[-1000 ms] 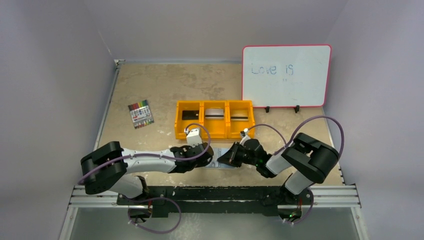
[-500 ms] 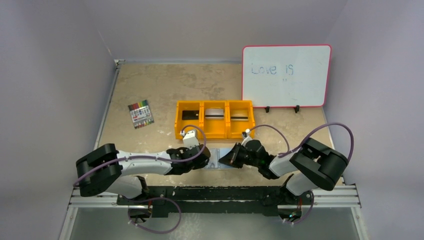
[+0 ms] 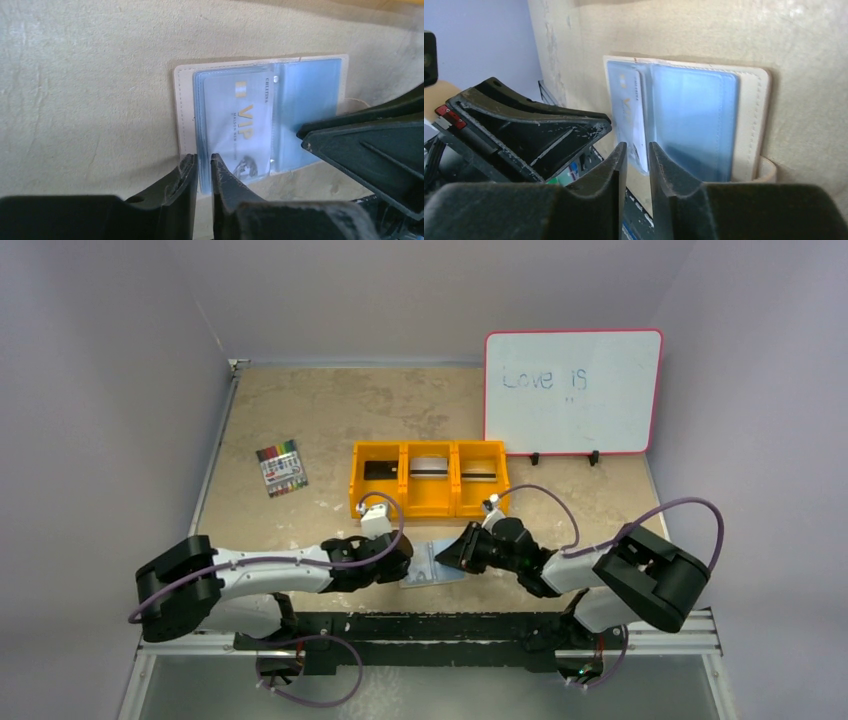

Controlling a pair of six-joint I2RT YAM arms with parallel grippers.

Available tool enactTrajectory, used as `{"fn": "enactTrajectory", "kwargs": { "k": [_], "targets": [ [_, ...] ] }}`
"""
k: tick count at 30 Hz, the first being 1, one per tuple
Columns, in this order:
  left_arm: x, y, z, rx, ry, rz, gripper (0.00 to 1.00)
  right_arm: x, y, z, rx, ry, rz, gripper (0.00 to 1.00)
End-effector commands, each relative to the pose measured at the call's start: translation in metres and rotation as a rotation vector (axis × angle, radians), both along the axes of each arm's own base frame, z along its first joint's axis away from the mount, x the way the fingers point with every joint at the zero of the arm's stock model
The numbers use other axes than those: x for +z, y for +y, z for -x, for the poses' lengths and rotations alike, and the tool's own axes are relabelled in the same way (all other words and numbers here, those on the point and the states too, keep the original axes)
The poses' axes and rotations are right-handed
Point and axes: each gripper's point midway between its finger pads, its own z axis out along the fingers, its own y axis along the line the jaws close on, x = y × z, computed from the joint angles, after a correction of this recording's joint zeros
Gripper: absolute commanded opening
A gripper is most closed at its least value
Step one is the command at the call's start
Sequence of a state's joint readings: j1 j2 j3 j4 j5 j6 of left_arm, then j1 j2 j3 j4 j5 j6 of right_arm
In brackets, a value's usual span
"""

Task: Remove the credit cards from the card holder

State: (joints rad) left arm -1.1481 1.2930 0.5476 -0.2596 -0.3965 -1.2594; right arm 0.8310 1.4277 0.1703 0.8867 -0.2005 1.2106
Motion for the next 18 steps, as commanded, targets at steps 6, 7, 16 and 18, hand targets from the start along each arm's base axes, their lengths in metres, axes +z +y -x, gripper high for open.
{"fn": "enactTrajectory", "kwargs": {
  "k": [6, 7, 16, 18],
  "targets": [
    [0.037, 0.002, -0.009, 0.029, -0.081, 0.058, 0.29, 0.023, 0.028, -0.017, 0.141, -0.115, 0.075, 0.34],
    [0.038, 0.002, -0.011, 0.031, -0.088, 0.055, 0.31, 0.019, 0.028, -0.018, 0.130, -0.098, 0.083, 0.34],
    [0.034, 0.003, -0.023, 0.053, -0.095, 0.030, 0.37, 0.004, 0.012, -0.003, 0.102, -0.024, 0.096, 0.36],
    [0.038, -0.004, -0.023, 0.036, -0.097, 0.073, 0.36, 0.003, 0.017, 0.002, 0.143, -0.018, 0.076, 0.35]
  ]
}}
